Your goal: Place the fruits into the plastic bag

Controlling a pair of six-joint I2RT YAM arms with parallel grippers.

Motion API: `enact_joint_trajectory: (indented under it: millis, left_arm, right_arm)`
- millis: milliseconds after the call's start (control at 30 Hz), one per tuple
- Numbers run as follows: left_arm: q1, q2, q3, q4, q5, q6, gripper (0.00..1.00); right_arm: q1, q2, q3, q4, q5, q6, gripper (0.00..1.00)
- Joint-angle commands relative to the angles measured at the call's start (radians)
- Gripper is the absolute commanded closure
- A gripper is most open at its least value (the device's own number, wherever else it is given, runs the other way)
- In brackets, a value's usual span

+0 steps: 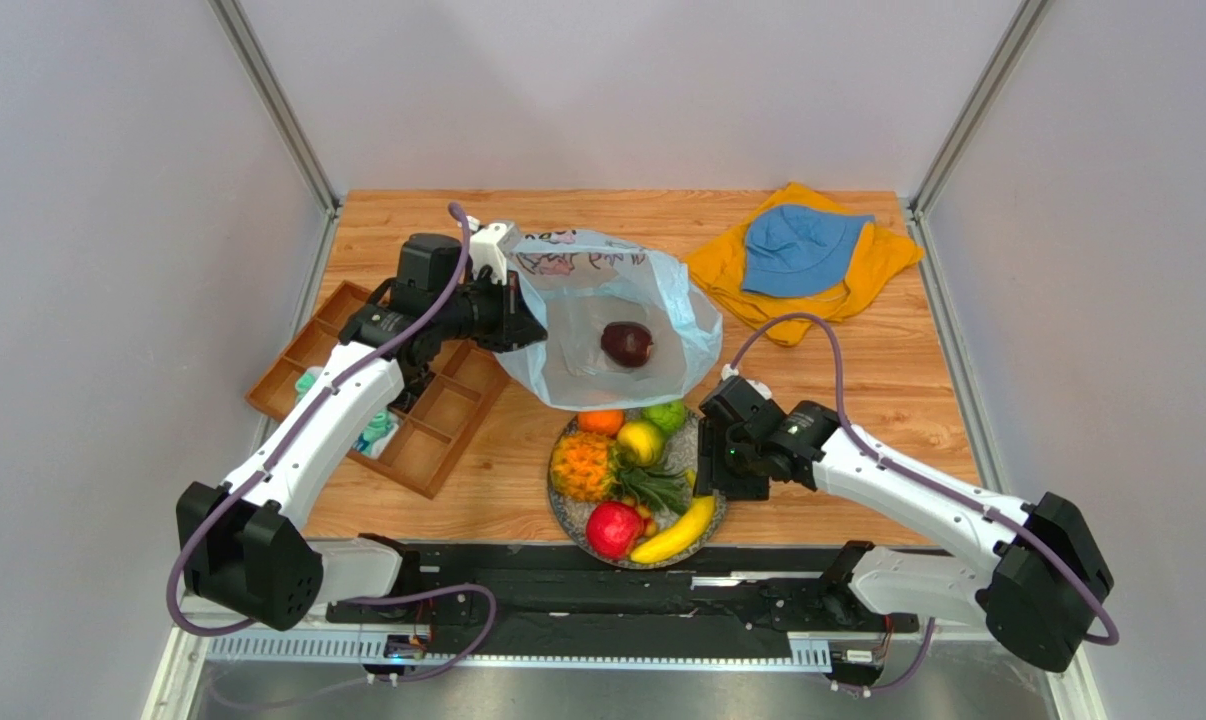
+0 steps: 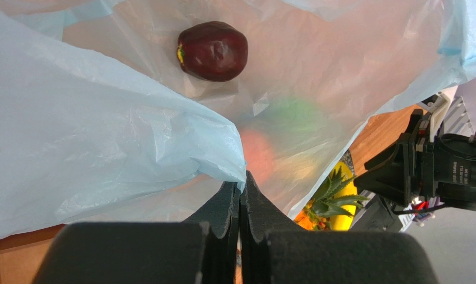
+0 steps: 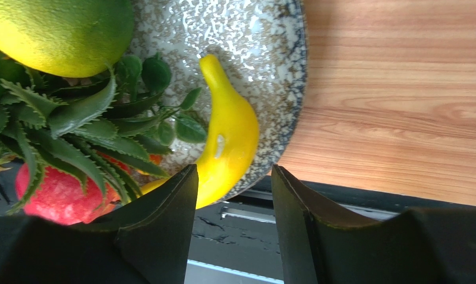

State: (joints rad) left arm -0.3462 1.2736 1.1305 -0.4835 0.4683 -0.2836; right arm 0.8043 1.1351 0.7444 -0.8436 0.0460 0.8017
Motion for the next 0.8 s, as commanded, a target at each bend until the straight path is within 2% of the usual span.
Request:
enact_joint_trajectory:
  millis: [0, 300, 667, 767]
  left_arm:
    - [0.004, 0.001, 0.026, 0.013, 0.026, -0.003, 1.00]
    - [0.004, -0.003, 0.025, 0.014, 0.029, -0.005, 1.00]
    - [0.004, -0.008, 0.025, 0.013, 0.027, -0.005, 1.00]
    - [0.004, -0.010, 0.026, 0.014, 0.027, -0.003, 1.00]
  right_arm:
    - [0.030, 0.026, 0.001, 0.066, -0.024, 0.074, 0.48]
    - [0.059, 0.106, 0.021, 0.020, 0.055, 0.088, 0.48]
    - [0.061, 0.190, 0.023, 0.094, 0.045, 0.099, 0.49]
    - [0.062, 0.210, 0.032, 0.094, 0.051, 0.091, 0.55]
